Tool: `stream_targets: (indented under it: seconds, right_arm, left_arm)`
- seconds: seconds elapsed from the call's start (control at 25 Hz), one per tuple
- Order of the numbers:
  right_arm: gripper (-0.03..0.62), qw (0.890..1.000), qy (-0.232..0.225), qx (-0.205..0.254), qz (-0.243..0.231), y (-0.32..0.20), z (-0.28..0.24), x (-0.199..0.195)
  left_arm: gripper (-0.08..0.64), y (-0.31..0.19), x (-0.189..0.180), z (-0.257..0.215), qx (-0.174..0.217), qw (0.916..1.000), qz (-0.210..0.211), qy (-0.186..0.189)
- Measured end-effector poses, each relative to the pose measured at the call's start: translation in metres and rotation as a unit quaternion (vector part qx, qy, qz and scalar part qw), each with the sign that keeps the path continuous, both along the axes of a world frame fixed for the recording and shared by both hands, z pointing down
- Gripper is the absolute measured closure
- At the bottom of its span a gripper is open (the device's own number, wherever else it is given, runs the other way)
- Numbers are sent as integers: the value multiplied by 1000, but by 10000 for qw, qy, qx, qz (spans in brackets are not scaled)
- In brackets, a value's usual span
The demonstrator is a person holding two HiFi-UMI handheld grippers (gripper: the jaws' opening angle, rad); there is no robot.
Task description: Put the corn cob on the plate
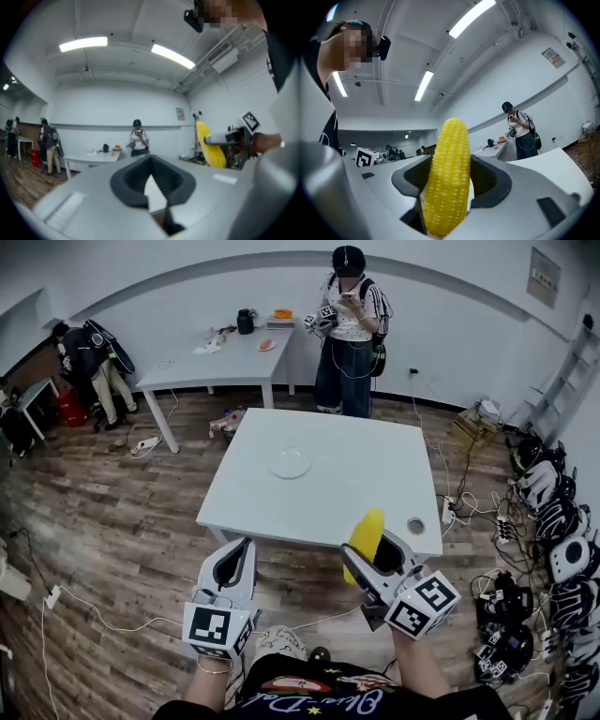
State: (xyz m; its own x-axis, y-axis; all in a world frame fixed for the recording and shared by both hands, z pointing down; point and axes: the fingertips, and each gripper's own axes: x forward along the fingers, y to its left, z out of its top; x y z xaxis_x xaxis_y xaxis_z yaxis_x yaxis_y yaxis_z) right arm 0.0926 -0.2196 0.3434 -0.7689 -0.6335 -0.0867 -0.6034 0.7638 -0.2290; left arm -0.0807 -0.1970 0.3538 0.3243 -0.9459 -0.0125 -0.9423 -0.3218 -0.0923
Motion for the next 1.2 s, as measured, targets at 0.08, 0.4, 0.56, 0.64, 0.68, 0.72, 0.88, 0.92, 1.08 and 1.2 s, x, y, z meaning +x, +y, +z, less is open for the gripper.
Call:
stream_targets:
  seconds: [0.08, 0.4, 0.56, 0.64, 0.68, 0.72, 0.88, 0.92, 1.08, 1.2]
  right_arm:
    - [330, 9999, 28, -108, -5, -25, 7, -13]
    - [329, 9979, 444, -447, 179, -153, 38, -58]
    - [330, 9954, 664, -678, 148, -228, 59, -95]
    - [330, 9917, 927, -886, 110, -259, 78, -117]
    - [329, 9886, 1129, -992, 89, -275, 90, -127]
    - [330, 9848, 1335, -1108, 75, -292, 103, -136]
    - [330, 9627, 2270, -1470, 105, -361, 156, -160]
    - [330, 9557, 2487, -1570, 97, -376, 169, -165]
    - [330, 9268, 3209, -1949, -40, -410, 213, -184]
    - [330, 9057, 3657, -2135, -170, -426, 237, -197]
  left_arm:
    - [569, -30, -8, 5, -65, 10000, 71, 23]
    - [569, -165, -33, 25, -179, 9986, 472, 138]
    - [569, -231, -58, 29, -222, 9976, 637, 179]
    - [569, -258, -74, 31, -242, 9972, 700, 109]
    - [569, -271, -83, 29, -213, 9972, 717, 52]
    - [569, -283, -92, 27, -174, 9972, 728, -3]
    - [569, -326, -123, 28, -153, 9973, 724, -22]
    - [569, -335, -130, 31, -200, 9973, 710, 22]
    - [569, -359, -151, 41, -384, 9964, 737, 180]
    - [569, -370, -158, 46, -460, 9953, 796, 292]
